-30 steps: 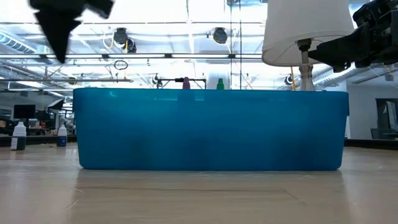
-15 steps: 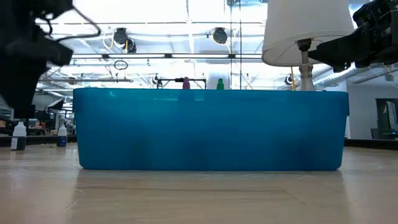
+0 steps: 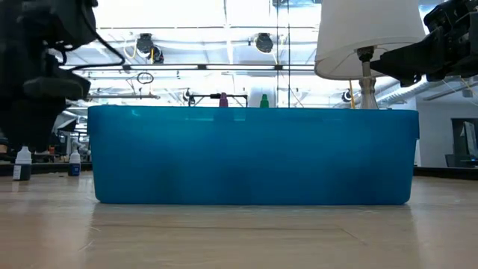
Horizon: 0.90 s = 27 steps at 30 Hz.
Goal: Pick & Place food coloring
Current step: Put the small blue food coloring bottle into the blue bin
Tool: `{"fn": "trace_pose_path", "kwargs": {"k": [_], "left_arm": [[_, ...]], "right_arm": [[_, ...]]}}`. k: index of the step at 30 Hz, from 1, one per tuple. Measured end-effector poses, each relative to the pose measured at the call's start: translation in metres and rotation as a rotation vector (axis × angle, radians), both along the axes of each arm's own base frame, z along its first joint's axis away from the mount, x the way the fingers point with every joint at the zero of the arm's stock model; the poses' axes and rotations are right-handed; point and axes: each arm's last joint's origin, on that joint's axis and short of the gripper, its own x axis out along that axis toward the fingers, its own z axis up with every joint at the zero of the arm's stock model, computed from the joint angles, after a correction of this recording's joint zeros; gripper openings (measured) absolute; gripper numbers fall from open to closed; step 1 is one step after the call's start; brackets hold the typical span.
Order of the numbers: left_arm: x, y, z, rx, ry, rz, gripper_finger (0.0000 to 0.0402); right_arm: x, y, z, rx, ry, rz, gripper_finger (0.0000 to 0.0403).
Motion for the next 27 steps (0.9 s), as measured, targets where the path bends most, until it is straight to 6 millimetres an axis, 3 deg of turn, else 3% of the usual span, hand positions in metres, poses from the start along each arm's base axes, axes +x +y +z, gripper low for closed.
{"fn": "trace_pose_path", "kwargs": {"k": [8,27], "left_arm": [[-0.004,0.002,-0.015,-0.025,0.002,0.004,0.0243],[-0.003,0.007,-0.016,-0.012,-0.001,0.026,0.0243]], "right_arm": [[0.0,0.0,0.0,0.0,0.0,0.0,0.0167],[0.0,0.0,0.0,0.0,0.0,0.0,0.0167]]}}
